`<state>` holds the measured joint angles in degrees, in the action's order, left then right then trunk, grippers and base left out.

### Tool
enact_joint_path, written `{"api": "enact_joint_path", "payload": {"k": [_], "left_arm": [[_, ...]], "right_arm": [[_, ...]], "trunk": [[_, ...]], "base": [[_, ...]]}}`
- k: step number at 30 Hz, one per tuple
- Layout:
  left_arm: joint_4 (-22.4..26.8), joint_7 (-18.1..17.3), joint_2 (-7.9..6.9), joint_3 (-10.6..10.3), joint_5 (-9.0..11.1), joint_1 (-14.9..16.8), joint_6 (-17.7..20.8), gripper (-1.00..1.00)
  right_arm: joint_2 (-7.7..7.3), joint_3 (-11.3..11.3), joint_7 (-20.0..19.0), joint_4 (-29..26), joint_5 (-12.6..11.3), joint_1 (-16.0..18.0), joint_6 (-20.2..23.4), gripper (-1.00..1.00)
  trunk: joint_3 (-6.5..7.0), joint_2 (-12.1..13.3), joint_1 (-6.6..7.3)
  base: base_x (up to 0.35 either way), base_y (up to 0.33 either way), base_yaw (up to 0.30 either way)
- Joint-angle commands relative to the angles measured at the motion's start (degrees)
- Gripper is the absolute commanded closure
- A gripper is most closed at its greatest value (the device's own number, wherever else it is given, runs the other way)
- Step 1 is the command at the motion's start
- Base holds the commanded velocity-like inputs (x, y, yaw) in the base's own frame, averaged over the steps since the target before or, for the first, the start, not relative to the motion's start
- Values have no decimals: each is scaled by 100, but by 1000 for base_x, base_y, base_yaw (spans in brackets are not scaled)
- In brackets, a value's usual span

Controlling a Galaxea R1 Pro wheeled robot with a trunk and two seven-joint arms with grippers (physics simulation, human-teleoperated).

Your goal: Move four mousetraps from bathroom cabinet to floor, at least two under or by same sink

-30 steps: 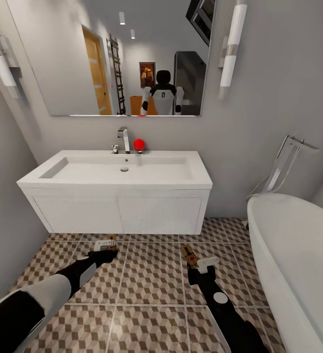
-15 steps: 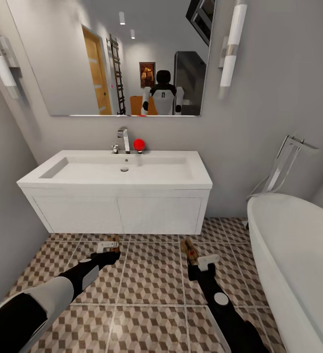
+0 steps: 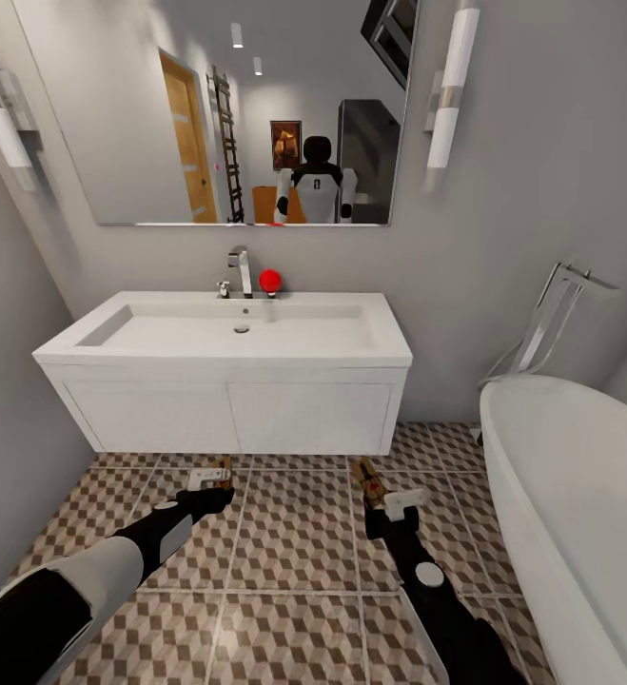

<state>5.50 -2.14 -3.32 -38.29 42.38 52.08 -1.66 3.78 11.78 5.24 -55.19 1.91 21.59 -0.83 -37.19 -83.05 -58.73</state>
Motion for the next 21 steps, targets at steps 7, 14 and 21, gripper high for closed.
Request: {"api": "enact_joint_path", "payload": {"k": [7,14,21], "left_arm": [[-15,-24,-2,-47,51,4,-24,100],[-16,-23,-2,-47,51,4,-27,100],[-17,-19,5,-47,51,4,-20,100]], "right_arm": [[101,0,148,-338,9,355,805,100],[221,0,161,395,0,836,1033,100],[246,4,154,1076,-9,898,765,100]], "trunk": [[-5,-2,0],[-5,-2,0],[-41,-83,-44]], "base": [[0,0,0],[0,0,0],[0,0,0]]}}
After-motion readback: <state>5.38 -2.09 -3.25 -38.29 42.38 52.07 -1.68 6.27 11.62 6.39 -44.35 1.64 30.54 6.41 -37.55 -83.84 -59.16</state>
